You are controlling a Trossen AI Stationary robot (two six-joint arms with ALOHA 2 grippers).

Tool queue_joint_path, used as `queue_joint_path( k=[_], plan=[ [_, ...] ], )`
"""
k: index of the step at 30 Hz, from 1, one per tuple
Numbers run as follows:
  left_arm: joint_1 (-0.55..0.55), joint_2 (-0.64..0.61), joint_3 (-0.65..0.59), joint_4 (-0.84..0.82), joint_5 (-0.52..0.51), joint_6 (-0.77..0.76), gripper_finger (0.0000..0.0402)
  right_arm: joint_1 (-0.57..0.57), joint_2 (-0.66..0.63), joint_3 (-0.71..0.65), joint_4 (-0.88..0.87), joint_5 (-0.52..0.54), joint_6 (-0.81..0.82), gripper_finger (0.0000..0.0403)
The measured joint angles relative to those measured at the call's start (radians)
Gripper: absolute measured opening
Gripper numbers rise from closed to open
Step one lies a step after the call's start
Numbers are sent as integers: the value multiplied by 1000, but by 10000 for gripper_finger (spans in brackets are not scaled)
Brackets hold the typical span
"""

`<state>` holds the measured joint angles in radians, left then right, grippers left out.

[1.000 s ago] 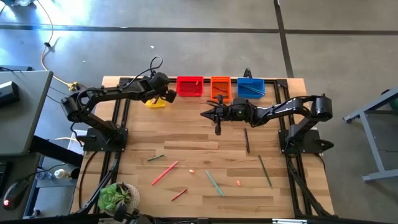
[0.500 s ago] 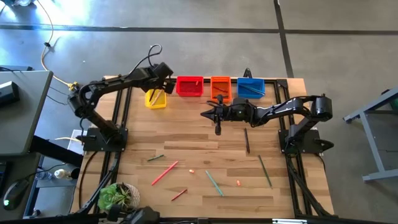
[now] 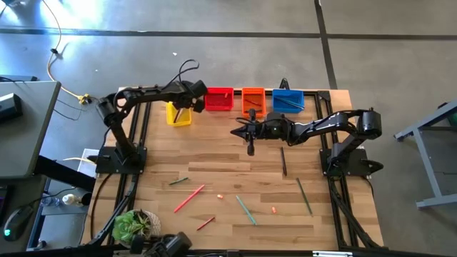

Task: Sort crayons/erasers/pens/pencils in bins
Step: Put the bottom black pen into the yellow basket

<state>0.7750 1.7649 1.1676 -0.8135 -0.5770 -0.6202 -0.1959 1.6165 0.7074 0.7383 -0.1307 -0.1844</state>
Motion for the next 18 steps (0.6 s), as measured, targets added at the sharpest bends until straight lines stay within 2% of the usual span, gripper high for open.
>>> queue_joint_path(
  k=[3, 13, 18],
  plan=[
    [3, 0, 14, 6, -8, -5, 28, 0, 0, 0, 0, 0, -3, 0],
    [1, 0, 15, 8, -20, 42, 103, 0, 0, 0, 0, 0, -7, 0],
    [-32, -30, 15, 7, -90, 97, 108, 0, 0, 0, -1, 0, -7, 0]
  ],
)
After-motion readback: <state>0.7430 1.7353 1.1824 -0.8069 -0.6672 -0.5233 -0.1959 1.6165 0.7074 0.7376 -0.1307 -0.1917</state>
